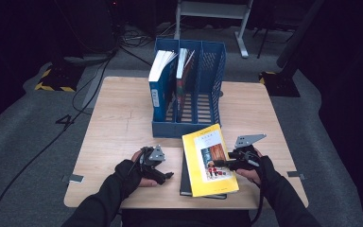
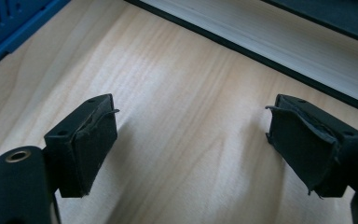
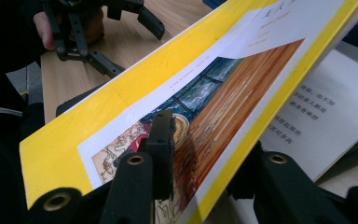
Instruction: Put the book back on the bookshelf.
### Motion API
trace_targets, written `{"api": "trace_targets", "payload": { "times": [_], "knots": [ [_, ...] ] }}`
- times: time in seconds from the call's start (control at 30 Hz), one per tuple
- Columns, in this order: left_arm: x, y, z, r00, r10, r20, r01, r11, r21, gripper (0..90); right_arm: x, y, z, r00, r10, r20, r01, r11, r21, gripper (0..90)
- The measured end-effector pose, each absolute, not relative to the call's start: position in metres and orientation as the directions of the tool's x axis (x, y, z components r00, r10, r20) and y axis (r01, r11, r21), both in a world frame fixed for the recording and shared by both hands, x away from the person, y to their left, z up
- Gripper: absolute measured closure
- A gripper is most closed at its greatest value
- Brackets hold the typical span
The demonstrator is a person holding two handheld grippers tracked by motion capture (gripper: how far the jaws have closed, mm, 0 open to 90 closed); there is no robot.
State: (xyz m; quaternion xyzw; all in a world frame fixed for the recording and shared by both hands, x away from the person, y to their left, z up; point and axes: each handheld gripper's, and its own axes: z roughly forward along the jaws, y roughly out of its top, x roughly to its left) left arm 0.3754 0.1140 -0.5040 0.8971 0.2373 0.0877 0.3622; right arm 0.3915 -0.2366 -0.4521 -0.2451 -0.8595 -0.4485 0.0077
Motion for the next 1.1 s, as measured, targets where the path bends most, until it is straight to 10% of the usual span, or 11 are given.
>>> {"api": "trace_targets", "payload": {
  "times": [1.1],
  "knots": [
    [0.403,0.107,-0.496,0.796,0.603,-0.046,0.423,-0.502,0.754,34.1,0.38,-0.212,-0.446,-0.927,0.344,0.151,0.315,0.492,0.812,73.3]
  ]
}}
